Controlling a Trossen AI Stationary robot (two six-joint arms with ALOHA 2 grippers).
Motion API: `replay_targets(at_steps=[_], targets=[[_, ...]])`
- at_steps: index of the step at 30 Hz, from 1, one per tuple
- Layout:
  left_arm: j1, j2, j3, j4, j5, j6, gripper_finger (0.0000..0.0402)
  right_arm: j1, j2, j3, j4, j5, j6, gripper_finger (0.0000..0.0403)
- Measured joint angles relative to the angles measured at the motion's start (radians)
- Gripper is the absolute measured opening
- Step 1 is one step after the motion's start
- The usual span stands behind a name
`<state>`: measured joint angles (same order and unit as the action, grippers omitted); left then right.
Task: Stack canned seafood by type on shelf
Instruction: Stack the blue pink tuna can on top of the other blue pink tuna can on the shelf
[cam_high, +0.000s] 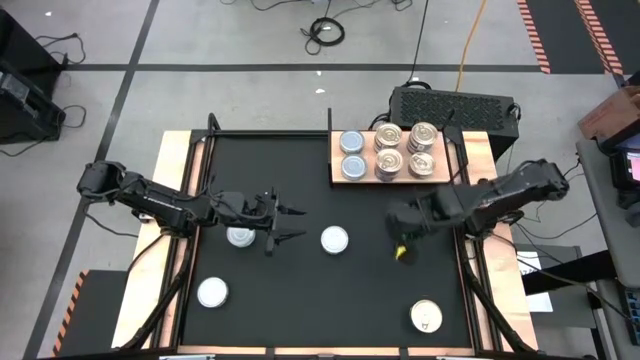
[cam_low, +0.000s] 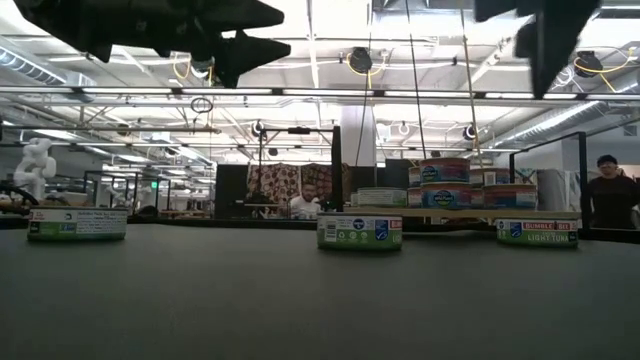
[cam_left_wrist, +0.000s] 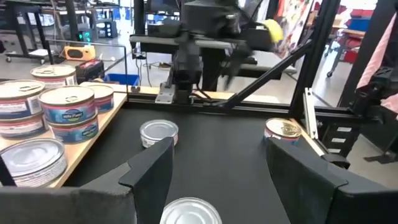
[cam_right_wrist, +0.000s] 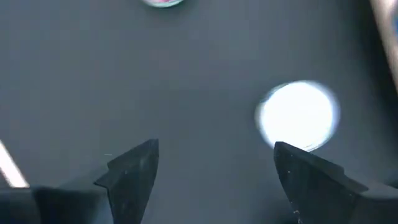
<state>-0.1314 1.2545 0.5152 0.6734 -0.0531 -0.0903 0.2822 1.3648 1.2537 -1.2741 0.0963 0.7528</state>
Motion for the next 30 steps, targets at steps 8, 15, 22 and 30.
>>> replay_targets(at_steps=[8, 15, 22, 30], targets=[[0.006, 0.000, 0.000, -0.007, 0.082, 0.022, 0.0253, 0.261, 0.046, 0.000, 0.077, 0.003, 0.506, 0.0311], [0.002, 0.000, 0.000, -0.075, 0.198, 0.039, 0.0253, 0.402, 0.159, 0.000, 0.232, -0.011, 0.867, 0.0311], [-0.001, 0.000, 0.000, -0.087, 0.305, 0.106, 0.0253, 0.434, 0.260, 0.000, 0.371, -0.131, 1.118, 0.0311], [0.003, 0.000, 0.000, -0.075, 0.359, 0.171, 0.0253, 0.436, 0.302, 0.000, 0.381, -0.234, 1.270, 0.0311]])
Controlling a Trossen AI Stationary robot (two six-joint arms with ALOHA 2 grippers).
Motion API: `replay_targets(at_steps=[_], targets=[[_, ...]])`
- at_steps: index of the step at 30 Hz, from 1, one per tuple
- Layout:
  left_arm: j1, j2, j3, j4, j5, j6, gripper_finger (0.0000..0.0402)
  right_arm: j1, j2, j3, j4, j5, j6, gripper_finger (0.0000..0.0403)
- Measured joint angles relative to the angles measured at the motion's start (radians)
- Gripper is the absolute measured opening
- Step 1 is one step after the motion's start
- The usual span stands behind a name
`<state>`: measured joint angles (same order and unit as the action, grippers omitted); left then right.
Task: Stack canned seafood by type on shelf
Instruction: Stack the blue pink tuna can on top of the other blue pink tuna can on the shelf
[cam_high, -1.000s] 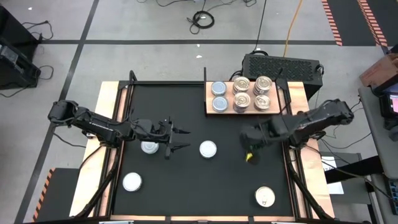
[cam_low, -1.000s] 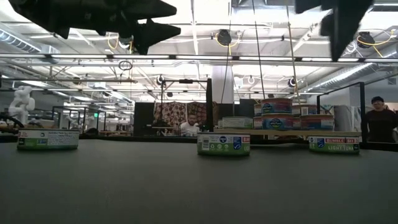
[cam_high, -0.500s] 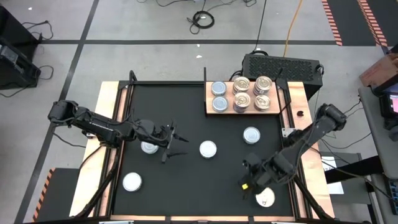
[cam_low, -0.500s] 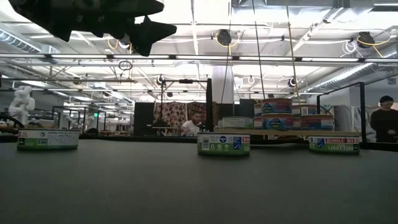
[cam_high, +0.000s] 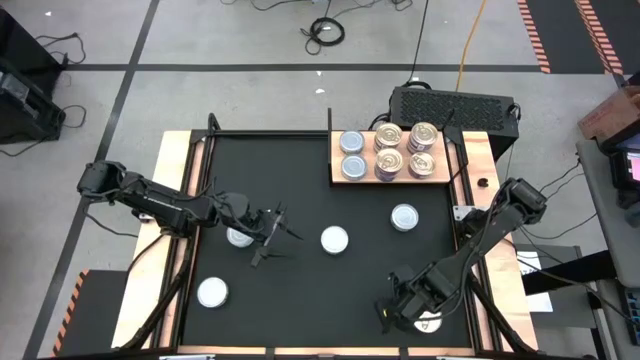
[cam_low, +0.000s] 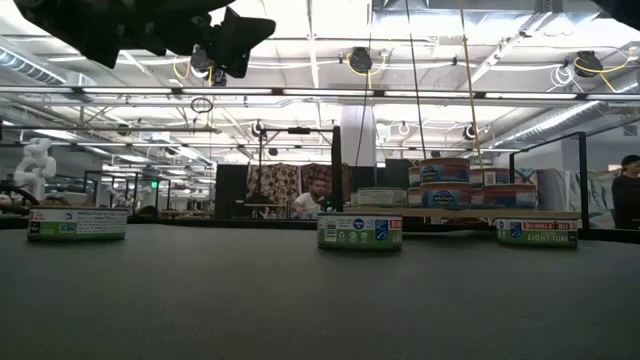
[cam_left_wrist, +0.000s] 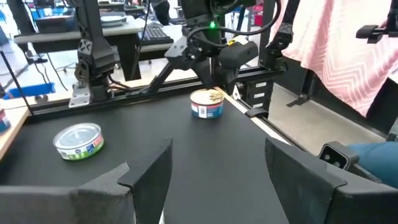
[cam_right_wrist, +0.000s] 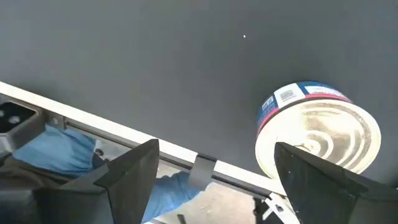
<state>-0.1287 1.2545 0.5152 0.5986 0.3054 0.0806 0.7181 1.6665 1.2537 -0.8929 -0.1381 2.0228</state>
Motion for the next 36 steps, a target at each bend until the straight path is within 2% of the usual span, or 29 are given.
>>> replay_targets(at_steps=[5, 12, 15, 18, 23, 27, 32, 36], targets=[[0.000, 0.024, 0.000, 0.025, 0.000, 0.005, 0.0253, 0.009, -0.010, 0.000, 0.006, 0.003, 0.075, 0.0311], [-0.006, 0.212, 0.000, 0.309, -0.010, -0.021, 0.0253, 0.059, -0.004, 0.000, 0.026, 0.003, 0.170, 0.0311], [-0.005, 0.273, 0.000, 0.380, -0.055, -0.020, 0.0253, 0.080, -0.013, 0.000, 0.026, 0.002, 0.196, 0.0311], [-0.002, 0.282, 0.000, 0.411, -0.072, -0.021, 0.0253, 0.098, -0.023, 0.002, -0.001, 0.006, 0.207, 0.0311], [-0.002, 0.282, 0.013, 0.394, -0.073, -0.021, 0.0253, 0.138, -0.023, 0.002, -0.045, -0.056, 0.230, 0.0311], [-0.008, 0.296, 0.075, 0.281, -0.059, 0.008, 0.0253, 0.174, -0.023, 0.002, -0.009, -0.098, 0.248, 0.0311], [-0.033, 0.356, 0.163, 0.187, -0.043, 0.062, 0.0253, 0.215, -0.018, 0.002, 0.044, -0.090, 0.245, 0.0311], [-0.038, 0.426, 0.225, 0.176, -0.041, 0.065, 0.0253, 0.254, 0.039, 0.000, 0.035, -0.023, 0.183, 0.0311]])
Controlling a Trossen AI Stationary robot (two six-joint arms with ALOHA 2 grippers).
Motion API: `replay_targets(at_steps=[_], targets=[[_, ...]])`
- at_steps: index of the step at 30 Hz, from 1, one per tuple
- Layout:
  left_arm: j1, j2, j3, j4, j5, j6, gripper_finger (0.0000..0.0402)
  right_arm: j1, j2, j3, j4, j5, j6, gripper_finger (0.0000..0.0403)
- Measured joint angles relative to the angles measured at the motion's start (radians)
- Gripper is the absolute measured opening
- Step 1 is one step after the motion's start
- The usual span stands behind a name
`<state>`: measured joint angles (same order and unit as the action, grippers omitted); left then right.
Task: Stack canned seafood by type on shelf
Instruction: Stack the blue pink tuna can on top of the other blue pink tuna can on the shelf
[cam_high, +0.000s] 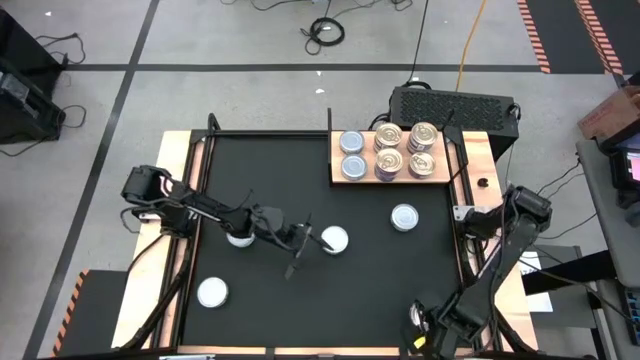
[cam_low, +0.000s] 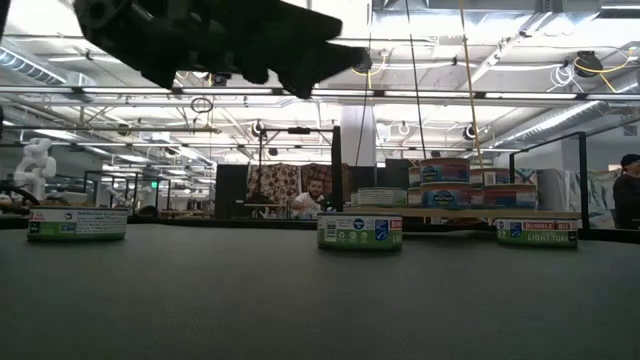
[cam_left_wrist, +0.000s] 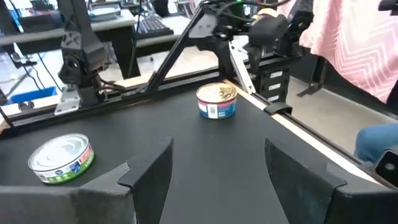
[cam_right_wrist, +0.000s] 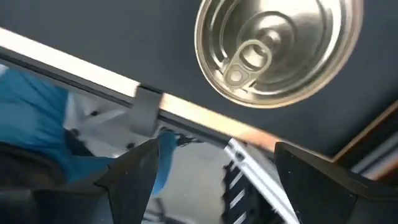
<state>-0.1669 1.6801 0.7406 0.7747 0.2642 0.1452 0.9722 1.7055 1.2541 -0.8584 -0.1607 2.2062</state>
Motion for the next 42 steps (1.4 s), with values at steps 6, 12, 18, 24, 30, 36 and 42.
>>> replay_targets(at_steps=[6, 12, 18, 24, 30, 36, 42], targets=[[0.000, 0.080, 0.063, -0.036, 0.000, 0.036, 0.0253, 0.000, 0.083, 0.000, 0.030, 0.011, -0.165, 0.0311], [0.000, 0.101, 0.097, -0.033, 0.000, 0.034, 0.0253, -0.019, 0.117, 0.005, -0.013, -0.010, -0.291, 0.0294], [0.000, 0.101, 0.103, -0.024, -0.006, 0.018, 0.0253, -0.053, 0.114, 0.000, -0.063, 0.010, -0.345, 0.0270], [0.000, 0.101, 0.103, -0.025, -0.008, -0.055, 0.0253, -0.105, 0.113, 0.000, -0.124, 0.074, -0.388, 0.0257], [-0.017, 0.101, 0.103, -0.034, -0.011, -0.062, 0.0253, -0.194, 0.113, -0.001, -0.204, 0.230, -0.482, 0.0253], [-0.032, 0.101, 0.103, -0.049, -0.011, -0.061, 0.0253, -0.288, 0.086, 0.031, -0.200, 0.247, -0.619, 0.0253], [-0.031, 0.101, 0.103, -0.075, -0.011, -0.060, 0.0253, -0.291, 0.029, 0.138, -0.359, 0.341, -0.509, 0.0253]])
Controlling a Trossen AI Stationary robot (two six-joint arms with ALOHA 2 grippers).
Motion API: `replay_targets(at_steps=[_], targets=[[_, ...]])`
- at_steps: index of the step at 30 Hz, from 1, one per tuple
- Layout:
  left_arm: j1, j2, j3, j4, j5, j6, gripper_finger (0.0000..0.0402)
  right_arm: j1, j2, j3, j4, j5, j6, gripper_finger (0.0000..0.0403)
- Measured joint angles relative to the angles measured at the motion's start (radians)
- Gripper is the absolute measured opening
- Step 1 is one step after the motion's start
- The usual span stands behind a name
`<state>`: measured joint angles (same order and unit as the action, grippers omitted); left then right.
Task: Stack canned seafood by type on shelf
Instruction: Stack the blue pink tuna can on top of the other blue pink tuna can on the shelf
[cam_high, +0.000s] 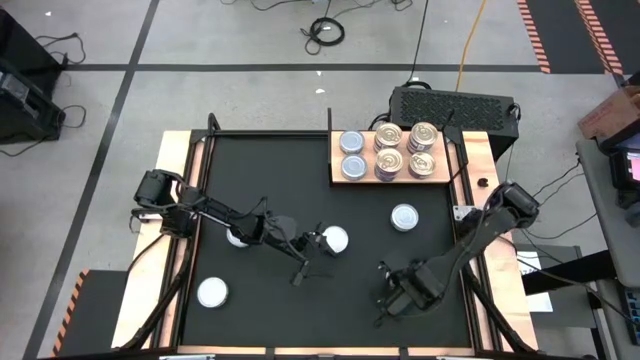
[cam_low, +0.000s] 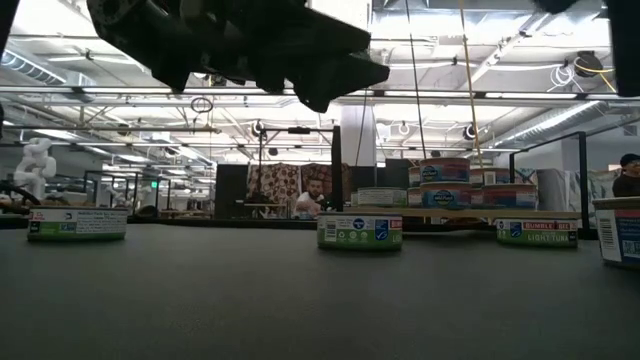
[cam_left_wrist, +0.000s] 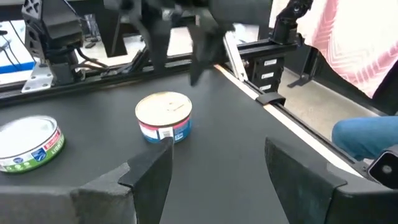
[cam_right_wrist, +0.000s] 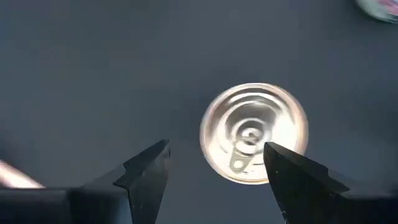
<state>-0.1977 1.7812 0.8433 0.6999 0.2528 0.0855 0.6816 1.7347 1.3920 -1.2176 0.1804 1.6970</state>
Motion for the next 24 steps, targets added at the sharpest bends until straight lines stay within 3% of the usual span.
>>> replay_targets(at_steps=[8, 13, 19, 24], targets=[[0.001, 0.000, 0.000, -0.004, 0.000, 0.006, 0.0253, 0.159, -0.012, -0.050, -0.044, 0.021, 0.364, 0.0253], [-0.019, 0.053, 0.027, 0.094, 0.001, 0.007, 0.0253, 0.272, -0.013, -0.099, -0.059, 0.181, 0.572, 0.0253], [-0.069, 0.231, 0.181, 0.067, 0.004, 0.033, 0.0253, 0.284, -0.013, -0.214, 0.073, 0.180, 0.584, 0.0253], [-0.082, 0.372, 0.332, -0.064, 0.007, 0.027, 0.0253, 0.282, -0.018, -0.198, -0.032, 0.190, 0.580, 0.0253]])
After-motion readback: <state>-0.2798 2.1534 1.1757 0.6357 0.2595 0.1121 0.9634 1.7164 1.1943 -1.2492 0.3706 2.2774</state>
